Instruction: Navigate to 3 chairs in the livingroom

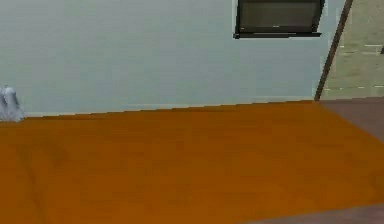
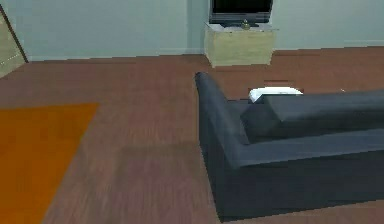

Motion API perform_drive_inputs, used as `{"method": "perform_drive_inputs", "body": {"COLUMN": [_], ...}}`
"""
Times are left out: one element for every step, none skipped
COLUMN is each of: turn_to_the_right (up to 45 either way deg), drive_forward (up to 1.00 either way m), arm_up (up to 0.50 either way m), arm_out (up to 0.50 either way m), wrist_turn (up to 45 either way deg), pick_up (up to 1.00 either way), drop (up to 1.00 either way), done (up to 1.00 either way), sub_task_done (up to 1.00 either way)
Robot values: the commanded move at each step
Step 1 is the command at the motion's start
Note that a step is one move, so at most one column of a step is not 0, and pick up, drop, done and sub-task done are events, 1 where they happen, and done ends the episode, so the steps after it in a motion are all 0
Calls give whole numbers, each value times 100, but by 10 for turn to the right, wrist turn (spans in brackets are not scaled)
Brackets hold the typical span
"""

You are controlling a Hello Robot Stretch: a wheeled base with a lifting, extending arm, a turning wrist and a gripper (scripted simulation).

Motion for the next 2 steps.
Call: {"method": "perform_drive_inputs", "body": {"turn_to_the_right": [360,0], "drive_forward": [0,45], "arm_up": [0,0], "arm_out": [0,0], "wrist_turn": [0,0], "pick_up": [0,0], "drop": [0,0], "done": [0,0], "sub_task_done": [0,0]}}
